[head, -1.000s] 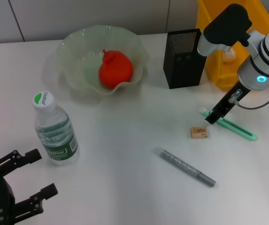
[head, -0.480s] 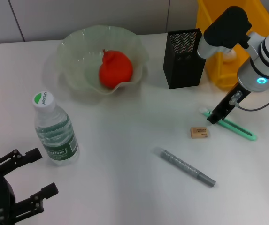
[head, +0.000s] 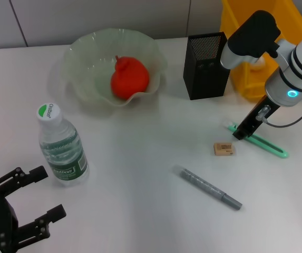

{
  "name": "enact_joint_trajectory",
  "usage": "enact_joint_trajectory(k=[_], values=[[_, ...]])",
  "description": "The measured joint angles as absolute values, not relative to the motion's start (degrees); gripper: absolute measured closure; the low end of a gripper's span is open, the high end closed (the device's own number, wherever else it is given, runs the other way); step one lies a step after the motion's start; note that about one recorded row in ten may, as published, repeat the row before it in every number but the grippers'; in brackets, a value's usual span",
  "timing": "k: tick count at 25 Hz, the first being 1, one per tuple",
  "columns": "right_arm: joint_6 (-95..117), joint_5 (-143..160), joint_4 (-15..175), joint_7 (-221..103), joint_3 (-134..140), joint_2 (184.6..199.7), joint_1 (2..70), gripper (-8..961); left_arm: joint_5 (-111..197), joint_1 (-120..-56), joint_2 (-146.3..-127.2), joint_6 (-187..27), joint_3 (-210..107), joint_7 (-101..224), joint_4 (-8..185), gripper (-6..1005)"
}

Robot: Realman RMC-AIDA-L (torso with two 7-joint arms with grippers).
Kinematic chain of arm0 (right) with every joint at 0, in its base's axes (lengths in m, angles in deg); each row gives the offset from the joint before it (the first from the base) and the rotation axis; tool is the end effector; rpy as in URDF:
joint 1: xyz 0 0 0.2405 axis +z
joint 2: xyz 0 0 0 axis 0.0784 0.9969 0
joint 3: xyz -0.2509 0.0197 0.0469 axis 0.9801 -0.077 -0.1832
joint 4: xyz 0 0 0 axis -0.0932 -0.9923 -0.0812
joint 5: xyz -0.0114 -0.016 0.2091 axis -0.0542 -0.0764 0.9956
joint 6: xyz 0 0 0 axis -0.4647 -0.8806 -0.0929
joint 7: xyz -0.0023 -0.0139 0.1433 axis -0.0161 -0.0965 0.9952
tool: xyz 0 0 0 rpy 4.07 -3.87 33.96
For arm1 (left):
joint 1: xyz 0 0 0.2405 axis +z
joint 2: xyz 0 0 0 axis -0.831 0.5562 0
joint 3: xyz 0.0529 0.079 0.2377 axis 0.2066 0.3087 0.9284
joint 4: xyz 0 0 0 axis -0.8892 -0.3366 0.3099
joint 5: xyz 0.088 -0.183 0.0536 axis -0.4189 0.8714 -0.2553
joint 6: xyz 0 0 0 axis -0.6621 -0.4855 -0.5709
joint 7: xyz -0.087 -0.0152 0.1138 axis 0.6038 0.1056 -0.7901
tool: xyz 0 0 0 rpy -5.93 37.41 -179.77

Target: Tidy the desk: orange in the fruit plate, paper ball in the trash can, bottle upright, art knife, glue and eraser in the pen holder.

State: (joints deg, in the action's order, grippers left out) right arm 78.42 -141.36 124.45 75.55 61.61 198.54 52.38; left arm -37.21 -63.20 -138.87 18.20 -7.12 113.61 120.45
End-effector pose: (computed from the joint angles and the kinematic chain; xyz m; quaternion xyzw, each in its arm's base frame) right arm 0.2314 0.4038 -0.0118 -0.8866 0.3289 -0.2527 0.2046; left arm -0.3141 0.1982 0.0167 -0.9026 -0.1229 -0.3713 0.1796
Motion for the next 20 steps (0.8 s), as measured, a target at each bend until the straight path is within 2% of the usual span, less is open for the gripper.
enact_joint_trajectory(k=[10, 14, 20], values=[[79.8, -141.3, 127.0, 75.4, 61.0, 198.53, 51.9, 780, -36.9, -63.2, -138.88, 18.2, -7.1, 113.7, 120.4, 214], [83.7, -139.6, 134.3, 75.4, 60.7, 198.51, 50.4, 779, -36.9, -63.2, -138.88, 18.2, -7.3, 113.7, 120.4, 214], [91.2, -132.7, 155.4, 75.4, 60.6, 198.44, 46.1, 772, -37.2, -63.2, -139.02, 18.2, -8.5, 113.7, 120.4, 214]])
